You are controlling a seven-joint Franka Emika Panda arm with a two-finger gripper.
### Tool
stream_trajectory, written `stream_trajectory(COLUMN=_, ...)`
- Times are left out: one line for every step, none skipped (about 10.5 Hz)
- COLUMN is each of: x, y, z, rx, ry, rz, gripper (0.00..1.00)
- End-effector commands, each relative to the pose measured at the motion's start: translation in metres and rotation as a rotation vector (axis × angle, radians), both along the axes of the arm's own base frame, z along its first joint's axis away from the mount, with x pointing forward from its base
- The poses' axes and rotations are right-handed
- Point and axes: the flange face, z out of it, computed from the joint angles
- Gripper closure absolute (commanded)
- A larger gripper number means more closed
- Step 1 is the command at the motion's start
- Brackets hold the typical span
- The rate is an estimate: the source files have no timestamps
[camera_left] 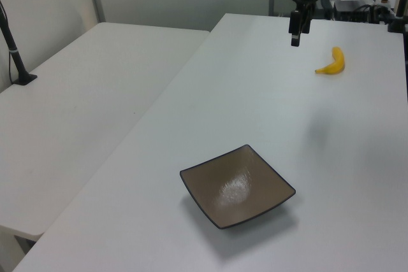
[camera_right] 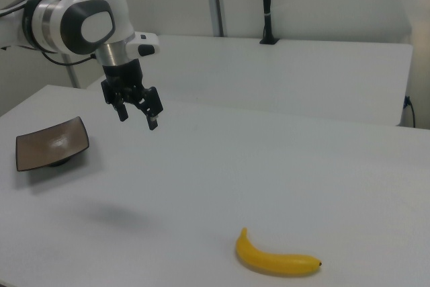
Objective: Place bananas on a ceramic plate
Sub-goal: 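Move the open gripper over toward the yellow banana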
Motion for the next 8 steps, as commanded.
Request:
stream_trajectory(x=-0.0021, y=0.0082, z=0.0051, rx=0.004, ry=-0.023, rz=-0.018, gripper=0.00)
stream_trajectory(x=-0.0019, y=0.0086, z=0.0055, rx=0.007, ry=-0.026, rz=-0.019, gripper=0.00)
stream_trajectory(x=-0.0015, y=0.0082, z=0.0063, rx=0.012, ry=-0.029, rz=-0.013, gripper=0.00)
stream_trajectory(x=-0.0023, y=0.0080, z=0.0056, rx=0.010, ry=-0.021, rz=-0.003, gripper=0.00)
stream_trajectory(x=-0.0015, y=0.0073, z=0.0040, rx=0.011, ry=-0.020, rz=-0.008, gripper=0.00)
stream_trajectory(x=-0.0016, y=0.0073, z=0.0039, rx=0.012, ry=-0.018, rz=-0.017, gripper=0.00)
stream_trajectory(x=-0.0034, y=0.0081, z=0.0040, rx=0.011, ry=-0.011, rz=-0.021, gripper=0.00)
stream_trajectory(x=-0.0054, y=0.0088, z=0.0041, rx=0.011, ry=-0.002, rz=-0.022, gripper=0.00)
